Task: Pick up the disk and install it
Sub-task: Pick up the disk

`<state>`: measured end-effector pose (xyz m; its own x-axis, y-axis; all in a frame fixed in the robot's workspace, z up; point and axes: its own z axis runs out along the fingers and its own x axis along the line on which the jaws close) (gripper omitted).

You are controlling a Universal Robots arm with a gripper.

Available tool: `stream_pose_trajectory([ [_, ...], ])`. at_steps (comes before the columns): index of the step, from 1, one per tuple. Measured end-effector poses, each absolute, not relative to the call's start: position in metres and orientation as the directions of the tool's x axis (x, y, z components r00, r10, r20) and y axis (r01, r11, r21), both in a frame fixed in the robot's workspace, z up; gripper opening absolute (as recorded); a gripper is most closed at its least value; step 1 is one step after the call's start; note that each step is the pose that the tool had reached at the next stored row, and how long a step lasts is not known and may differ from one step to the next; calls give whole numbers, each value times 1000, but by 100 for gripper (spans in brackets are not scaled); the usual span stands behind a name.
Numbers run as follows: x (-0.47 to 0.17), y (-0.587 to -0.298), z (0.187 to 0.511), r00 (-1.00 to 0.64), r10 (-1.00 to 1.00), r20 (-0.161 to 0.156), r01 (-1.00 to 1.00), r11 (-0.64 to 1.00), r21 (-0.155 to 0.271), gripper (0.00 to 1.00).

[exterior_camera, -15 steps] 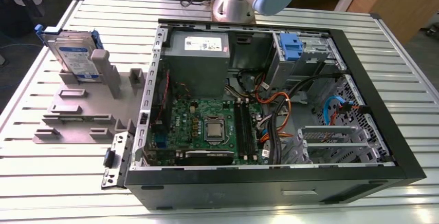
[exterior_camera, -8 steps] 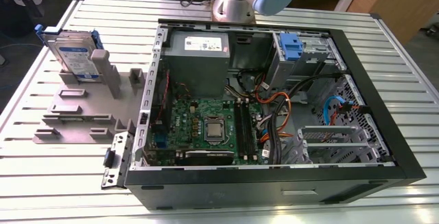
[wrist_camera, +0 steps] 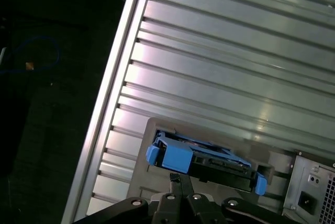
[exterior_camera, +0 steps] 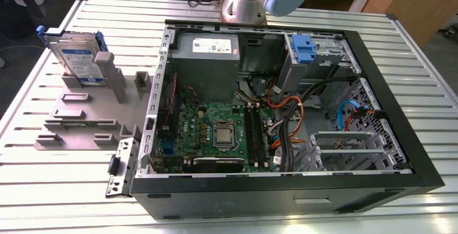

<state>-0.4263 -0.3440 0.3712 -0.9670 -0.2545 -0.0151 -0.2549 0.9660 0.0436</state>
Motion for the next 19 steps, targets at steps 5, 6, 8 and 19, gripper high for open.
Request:
stream_pose_trajectory([
  [5, -426, -344, 371, -964, -265, -15, -266, 963, 44, 11],
  [6, -426, -344, 371, -963, -267, -15, -268, 962, 44, 11],
  [8, -426, -344, 371, -962, -272, -15, -272, 961, 44, 11],
  [19, -426, -344, 371, -955, -296, -15, -296, 954, 44, 11],
])
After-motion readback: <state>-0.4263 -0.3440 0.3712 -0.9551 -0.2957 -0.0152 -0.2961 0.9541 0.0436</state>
